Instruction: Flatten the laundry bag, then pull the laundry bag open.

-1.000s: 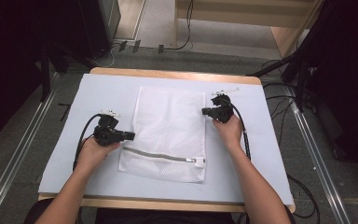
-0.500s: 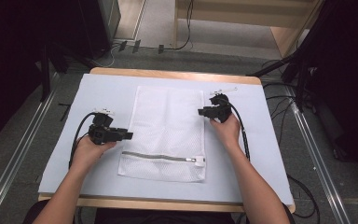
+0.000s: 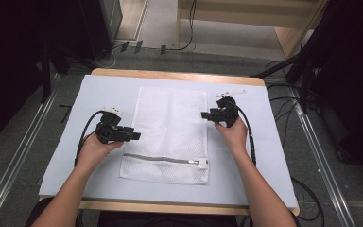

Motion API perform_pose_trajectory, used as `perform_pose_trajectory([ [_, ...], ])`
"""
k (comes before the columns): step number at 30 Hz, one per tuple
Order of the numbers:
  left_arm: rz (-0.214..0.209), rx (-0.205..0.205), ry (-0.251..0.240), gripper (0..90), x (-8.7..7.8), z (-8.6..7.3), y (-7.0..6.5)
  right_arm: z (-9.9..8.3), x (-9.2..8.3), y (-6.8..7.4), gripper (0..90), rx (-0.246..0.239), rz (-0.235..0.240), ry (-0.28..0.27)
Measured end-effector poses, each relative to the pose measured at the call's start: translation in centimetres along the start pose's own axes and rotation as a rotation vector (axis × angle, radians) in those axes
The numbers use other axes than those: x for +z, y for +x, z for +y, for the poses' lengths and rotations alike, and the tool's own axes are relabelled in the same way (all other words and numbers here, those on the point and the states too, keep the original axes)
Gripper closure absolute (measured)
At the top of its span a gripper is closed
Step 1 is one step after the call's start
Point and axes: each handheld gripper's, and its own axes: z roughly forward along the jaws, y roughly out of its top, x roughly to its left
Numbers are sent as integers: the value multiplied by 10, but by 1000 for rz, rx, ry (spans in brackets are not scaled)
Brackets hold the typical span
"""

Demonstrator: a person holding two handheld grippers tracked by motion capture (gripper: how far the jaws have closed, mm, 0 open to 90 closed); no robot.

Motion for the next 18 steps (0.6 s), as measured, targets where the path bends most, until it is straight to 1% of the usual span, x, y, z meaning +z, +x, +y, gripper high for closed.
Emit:
perform_pose_trajectory([
  [1,-1,4,2,492,1,1,0,-1,-3,0,458,7,11,-11],
  [2,-1,7,3,486,1,2,0,-2,-5,0,451,15,21,-11],
  [5,-6,11,3,475,3,4,-1,-6,-12,1,450,10,25,-19],
  [7,-8,17,5,471,5,7,-3,-8,-15,3,450,13,27,-15],
  [8,-11,23,4,469,6,9,-3,-10,-19,5,452,9,30,-20],
  [10,-17,33,1,465,8,13,-5,-14,-24,8,460,-1,14,-36],
  [11,-24,38,4,461,10,15,-6,-15,-27,9,460,-15,15,-46],
  [14,-28,56,15,456,14,18,-9,-18,-35,14,475,-13,35,-52],
  [15,-31,59,15,455,15,19,-10,-19,-36,15,493,-18,33,-58],
  [17,-37,64,13,451,17,20,-12,-23,-39,20,504,-44,19,-55],
  [18,-37,69,15,448,17,21,-13,-25,-39,21,509,-48,18,-53],
])
